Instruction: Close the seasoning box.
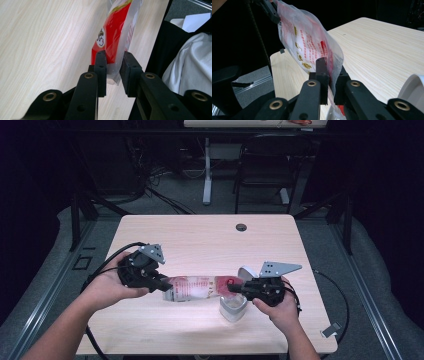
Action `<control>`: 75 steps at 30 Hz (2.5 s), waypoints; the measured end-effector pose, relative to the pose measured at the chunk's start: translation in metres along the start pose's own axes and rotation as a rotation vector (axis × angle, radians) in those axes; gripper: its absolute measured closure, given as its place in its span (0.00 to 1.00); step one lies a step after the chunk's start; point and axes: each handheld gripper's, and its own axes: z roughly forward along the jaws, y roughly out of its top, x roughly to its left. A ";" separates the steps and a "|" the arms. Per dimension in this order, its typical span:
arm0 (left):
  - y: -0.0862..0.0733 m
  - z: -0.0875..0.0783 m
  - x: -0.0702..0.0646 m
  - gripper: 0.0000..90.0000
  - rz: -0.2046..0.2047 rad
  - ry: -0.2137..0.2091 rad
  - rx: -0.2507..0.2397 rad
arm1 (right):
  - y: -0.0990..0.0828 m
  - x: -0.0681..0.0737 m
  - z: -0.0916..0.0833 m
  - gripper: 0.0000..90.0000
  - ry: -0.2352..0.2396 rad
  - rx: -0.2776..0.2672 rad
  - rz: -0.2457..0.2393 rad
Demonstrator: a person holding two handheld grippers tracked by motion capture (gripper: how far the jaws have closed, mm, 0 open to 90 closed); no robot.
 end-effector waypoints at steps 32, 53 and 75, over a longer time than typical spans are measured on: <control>0.017 -0.002 0.003 0.85 0.007 0.007 -0.010 | -0.003 -0.006 -0.004 0.98 -0.037 0.004 0.022; 0.032 -0.005 -0.002 0.87 0.035 0.018 -0.005 | -0.006 -0.010 -0.008 0.99 -0.048 0.016 0.045; 0.037 -0.006 -0.004 0.88 0.047 0.022 -0.011 | -0.006 -0.009 -0.009 0.99 -0.057 0.024 0.040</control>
